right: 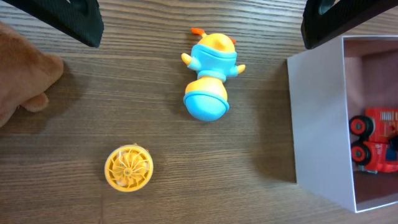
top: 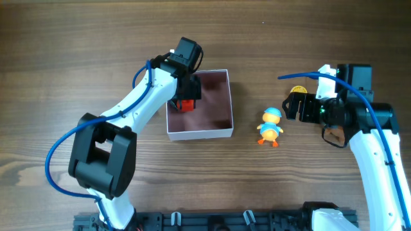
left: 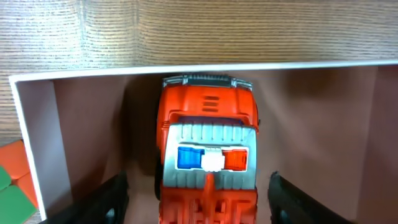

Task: Pack container
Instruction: 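Carry the red truck into the white box and release it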

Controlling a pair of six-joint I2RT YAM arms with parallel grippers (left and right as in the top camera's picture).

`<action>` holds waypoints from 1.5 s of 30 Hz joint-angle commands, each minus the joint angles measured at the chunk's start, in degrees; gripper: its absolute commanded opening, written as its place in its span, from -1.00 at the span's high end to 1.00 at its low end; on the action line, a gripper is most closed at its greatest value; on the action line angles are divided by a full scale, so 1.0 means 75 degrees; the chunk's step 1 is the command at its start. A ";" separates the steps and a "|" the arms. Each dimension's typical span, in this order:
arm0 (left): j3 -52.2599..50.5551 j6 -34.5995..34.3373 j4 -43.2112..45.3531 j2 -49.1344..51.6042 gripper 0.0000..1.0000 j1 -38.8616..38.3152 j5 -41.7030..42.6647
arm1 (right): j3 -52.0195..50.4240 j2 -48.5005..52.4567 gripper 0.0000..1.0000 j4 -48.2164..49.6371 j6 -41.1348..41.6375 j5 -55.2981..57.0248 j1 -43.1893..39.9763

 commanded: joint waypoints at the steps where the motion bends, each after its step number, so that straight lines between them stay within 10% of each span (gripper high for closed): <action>1: 0.0061 -0.0009 0.0099 0.0015 -0.46 0.0015 -0.0131 | 0.0105 0.0064 -1.00 0.0003 0.0032 0.0041 0.0032; 10: 0.0096 0.0659 0.0251 -0.1183 -0.31 -0.0635 0.0017 | 0.0105 0.0064 -0.99 0.0020 0.0032 0.0041 0.0032; 12: 0.0093 0.1099 0.0283 -0.1169 -0.08 -0.1011 0.0323 | 0.0105 0.0064 -0.99 0.0023 0.0035 0.0041 0.0032; 15: 0.0079 0.1256 0.0280 -0.0708 0.89 -0.1338 0.0326 | 0.0105 0.0064 -0.99 0.0012 0.0032 0.0041 0.0032; 38: 0.0079 0.1256 0.0379 0.0213 0.47 -0.0664 -0.1352 | 0.0105 0.0064 -0.99 -0.0020 0.0035 0.0038 0.0032; 45: 0.0079 0.1684 0.0930 0.0213 0.92 -0.0682 -0.0003 | 0.0105 0.0064 -0.99 -0.0026 0.0035 0.0038 0.0032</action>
